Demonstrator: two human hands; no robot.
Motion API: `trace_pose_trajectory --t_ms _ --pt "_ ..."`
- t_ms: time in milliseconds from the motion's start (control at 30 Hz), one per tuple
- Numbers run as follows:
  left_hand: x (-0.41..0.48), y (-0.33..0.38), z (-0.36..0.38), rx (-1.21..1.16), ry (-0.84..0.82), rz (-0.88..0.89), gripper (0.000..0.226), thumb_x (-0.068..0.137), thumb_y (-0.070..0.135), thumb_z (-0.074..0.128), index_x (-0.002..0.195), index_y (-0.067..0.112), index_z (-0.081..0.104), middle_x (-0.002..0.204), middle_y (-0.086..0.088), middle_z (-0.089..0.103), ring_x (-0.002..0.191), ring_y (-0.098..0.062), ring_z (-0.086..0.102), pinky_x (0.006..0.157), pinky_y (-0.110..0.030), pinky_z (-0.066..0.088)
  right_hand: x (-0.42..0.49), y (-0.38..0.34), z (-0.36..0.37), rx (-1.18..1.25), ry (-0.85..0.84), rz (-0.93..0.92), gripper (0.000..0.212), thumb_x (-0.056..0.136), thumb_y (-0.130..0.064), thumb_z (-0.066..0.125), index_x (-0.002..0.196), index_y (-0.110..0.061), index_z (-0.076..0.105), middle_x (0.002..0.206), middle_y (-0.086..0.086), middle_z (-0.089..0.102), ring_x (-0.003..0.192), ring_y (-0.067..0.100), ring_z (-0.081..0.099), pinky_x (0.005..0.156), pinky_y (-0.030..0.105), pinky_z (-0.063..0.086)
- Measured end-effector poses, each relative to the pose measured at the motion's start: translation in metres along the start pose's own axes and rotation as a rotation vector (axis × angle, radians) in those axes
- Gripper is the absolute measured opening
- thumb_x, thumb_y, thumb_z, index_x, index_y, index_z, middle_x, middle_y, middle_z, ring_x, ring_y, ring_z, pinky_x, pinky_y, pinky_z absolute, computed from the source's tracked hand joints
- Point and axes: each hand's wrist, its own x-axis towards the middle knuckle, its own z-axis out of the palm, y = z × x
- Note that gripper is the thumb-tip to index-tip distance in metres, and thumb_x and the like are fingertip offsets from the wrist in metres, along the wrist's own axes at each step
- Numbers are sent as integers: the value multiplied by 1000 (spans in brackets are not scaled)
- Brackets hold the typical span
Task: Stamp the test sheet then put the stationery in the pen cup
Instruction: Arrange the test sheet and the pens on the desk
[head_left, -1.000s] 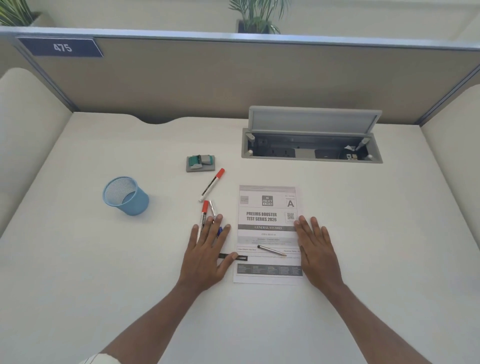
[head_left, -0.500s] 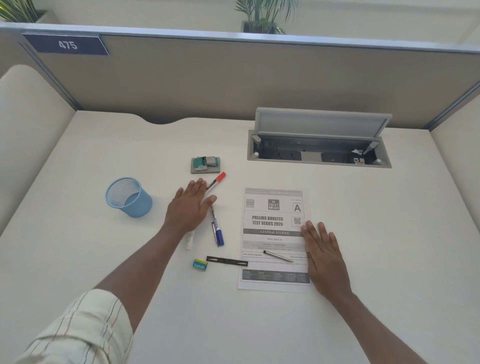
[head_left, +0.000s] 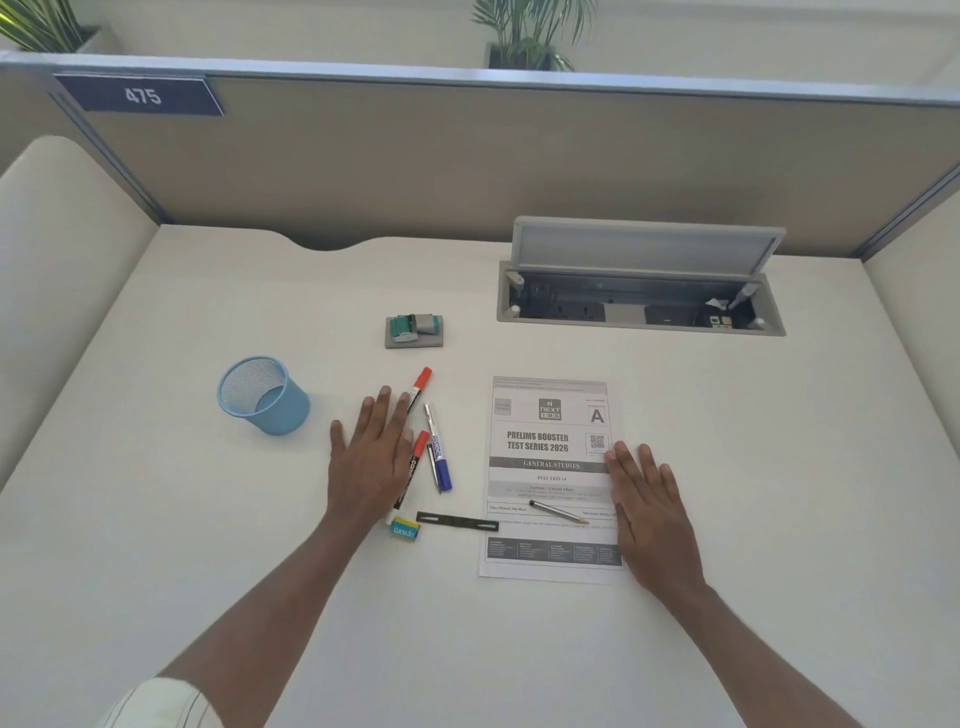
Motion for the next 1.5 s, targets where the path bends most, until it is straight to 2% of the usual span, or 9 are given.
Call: trace_pose_trajectory --t_ms 300,467,533,600,667,733,1033,1200,1500 --pt "-49 -4 6 -32 19 -86 65 109 45 11 173 36 16 182 3 19 169 -24 20 136 -57 18 0 0 0 -10 -3 5 62 108 -18 32 169 -21 23 177 -7 20 166 20 8 134 51 16" --pt "-71 16 11 -71 102 -107 71 109 50 18 172 18 26 182 -10 17 170 -33 13 136 -59 20 -1 -1 -2 1 1 5 61 107 -17 33 168 -19 27 177 -5 23 166 22 11 133 53 17" --pt "-79 51 21 -102 111 20 72 111 52 28 172 14 26 183 -8 14 171 -33 8 137 -58 16 -1 -2 -3 -5 0 7 61 107 -16 34 168 -18 28 176 -4 23 166 23 11 133 53 18" --pt "-90 96 37 -112 72 282 73 112 57 33 172 17 25 183 -6 14 171 -30 6 135 -60 20 -1 -3 -4 -7 0 5 62 107 -16 35 168 -18 28 176 -3 24 166 24 12 133 53 19" --pt "-100 136 55 -60 30 529 72 113 63 33 173 25 22 184 -3 11 171 -27 5 134 -61 23 0 -3 -4 -9 -1 -2 61 107 -17 35 168 -17 29 176 -3 24 166 24 12 133 53 19" --pt "-104 160 67 6 -21 636 72 112 69 29 173 32 22 184 0 6 172 -24 1 135 -60 20 0 -3 -4 -17 -5 -7 61 107 -17 36 168 -17 29 176 -2 24 166 25 12 132 54 20" --pt "-94 91 71 111 71 428 78 109 73 32 174 33 15 184 -4 6 171 -27 6 133 -65 20 -1 -4 -7 -9 -20 7 63 105 -15 37 168 -17 29 176 -2 23 166 25 11 133 53 18" --pt "-90 69 66 128 112 367 80 107 75 32 174 33 17 184 -4 9 171 -26 11 134 -67 15 -1 -4 -7 -10 -22 4 62 106 -15 35 167 -16 29 176 -2 23 166 25 11 133 52 17" --pt "-86 51 60 138 159 268 79 107 75 33 172 29 29 182 -7 19 169 -30 19 131 -67 22 0 -4 -8 -4 -37 9 61 107 -15 34 168 -17 27 176 -3 21 166 24 10 134 52 14"
